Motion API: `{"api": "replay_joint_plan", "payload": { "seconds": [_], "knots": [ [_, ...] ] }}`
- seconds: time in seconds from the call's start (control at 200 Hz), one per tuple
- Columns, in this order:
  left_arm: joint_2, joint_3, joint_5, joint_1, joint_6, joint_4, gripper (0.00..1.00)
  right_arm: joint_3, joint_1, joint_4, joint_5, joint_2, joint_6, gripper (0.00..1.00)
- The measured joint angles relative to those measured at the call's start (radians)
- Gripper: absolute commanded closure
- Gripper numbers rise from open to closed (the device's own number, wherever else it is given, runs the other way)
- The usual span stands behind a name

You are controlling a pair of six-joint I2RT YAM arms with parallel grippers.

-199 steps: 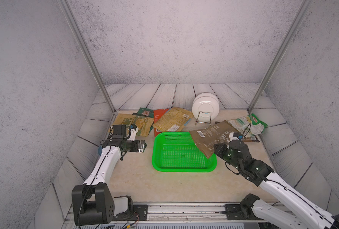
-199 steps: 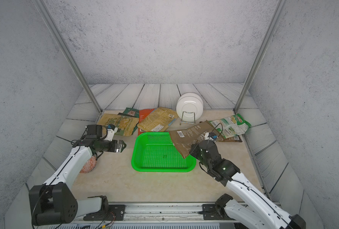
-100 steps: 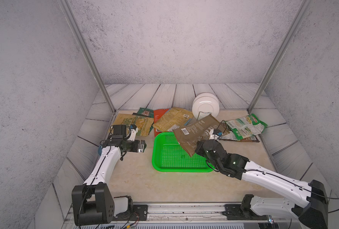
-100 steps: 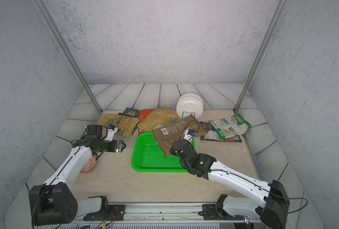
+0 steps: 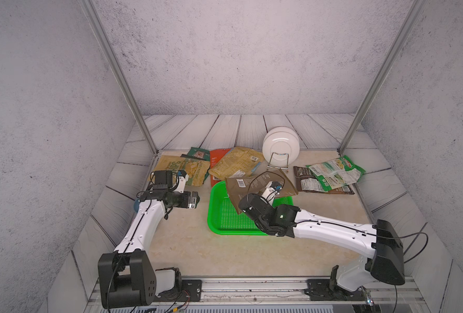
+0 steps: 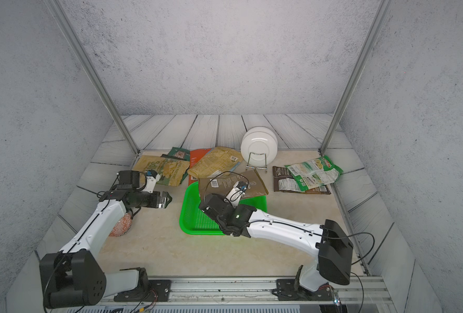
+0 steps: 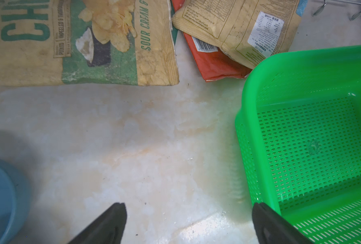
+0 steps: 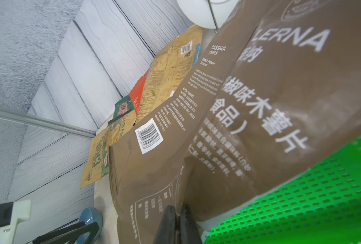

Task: Put the potato chips into the basket
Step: Place the potato chip in the basket.

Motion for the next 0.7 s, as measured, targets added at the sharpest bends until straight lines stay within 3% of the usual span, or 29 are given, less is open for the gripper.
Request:
{"api": "replay_joint_plan", "payload": {
  "seconds": [0.701],
  "knots": [
    [0.002, 0.0, 0.0, 0.0, -0.003, 0.0, 0.01, 0.027, 0.0, 0.06, -0.054, 0.192, 0.108, 1.0]
  ]
}}
